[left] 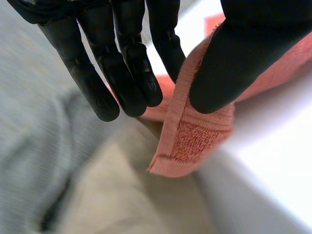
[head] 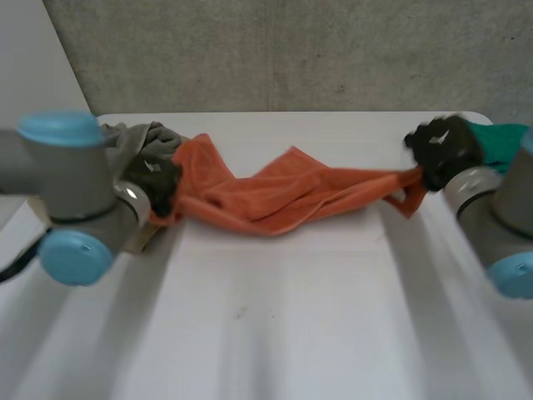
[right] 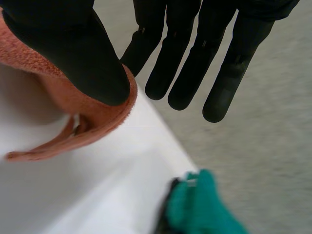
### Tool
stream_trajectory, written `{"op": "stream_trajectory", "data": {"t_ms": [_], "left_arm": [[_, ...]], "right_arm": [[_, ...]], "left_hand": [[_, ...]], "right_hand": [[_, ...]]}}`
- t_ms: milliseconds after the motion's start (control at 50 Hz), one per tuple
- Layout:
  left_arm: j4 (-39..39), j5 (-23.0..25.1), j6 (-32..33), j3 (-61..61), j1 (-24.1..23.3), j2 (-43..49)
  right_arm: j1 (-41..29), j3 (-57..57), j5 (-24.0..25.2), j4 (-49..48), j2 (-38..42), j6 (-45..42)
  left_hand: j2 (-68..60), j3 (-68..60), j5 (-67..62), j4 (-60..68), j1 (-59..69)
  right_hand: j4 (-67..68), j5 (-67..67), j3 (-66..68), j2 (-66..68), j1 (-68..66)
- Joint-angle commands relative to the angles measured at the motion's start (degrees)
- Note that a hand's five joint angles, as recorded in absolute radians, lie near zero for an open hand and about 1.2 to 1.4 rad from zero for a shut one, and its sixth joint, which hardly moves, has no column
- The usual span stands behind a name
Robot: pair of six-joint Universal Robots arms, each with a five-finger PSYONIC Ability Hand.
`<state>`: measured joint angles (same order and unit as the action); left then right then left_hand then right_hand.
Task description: Fold the laundry.
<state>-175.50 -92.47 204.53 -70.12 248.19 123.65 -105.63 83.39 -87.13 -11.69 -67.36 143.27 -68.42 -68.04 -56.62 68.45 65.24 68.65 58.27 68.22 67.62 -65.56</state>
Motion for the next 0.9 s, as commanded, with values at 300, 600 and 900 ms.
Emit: {"op": "stream_trajectory", "data": {"t_ms": [300,600,900], "left_arm": [[17.29,3.17,-0.71,17.82,3.87,-23.73],[7.29,6.77,3.68,37.31,4.14,2.47],[-7.32,-0.61,-8.97,58.69,4.23,3.62]], "right_arm": [[7.45,-25.99,6.88,22.15,-10.34,1.40],[4.91,-38.20,8.03,10.66,10.14,-6.16],[4.38,-50.87,-1.91,-17.14,11.29,7.29]], "left_hand": [[-11.58,-11.96,-13.38,11.55,14.76],[-11.58,-11.96,-13.38,11.55,14.76],[-11.58,-11.96,-13.38,11.55,14.76]], "right_hand": [[11.35,11.73,11.78,12.38,-14.44],[11.35,11.73,11.78,12.38,-14.44],[11.35,11.73,11.78,12.38,-14.44]]}}
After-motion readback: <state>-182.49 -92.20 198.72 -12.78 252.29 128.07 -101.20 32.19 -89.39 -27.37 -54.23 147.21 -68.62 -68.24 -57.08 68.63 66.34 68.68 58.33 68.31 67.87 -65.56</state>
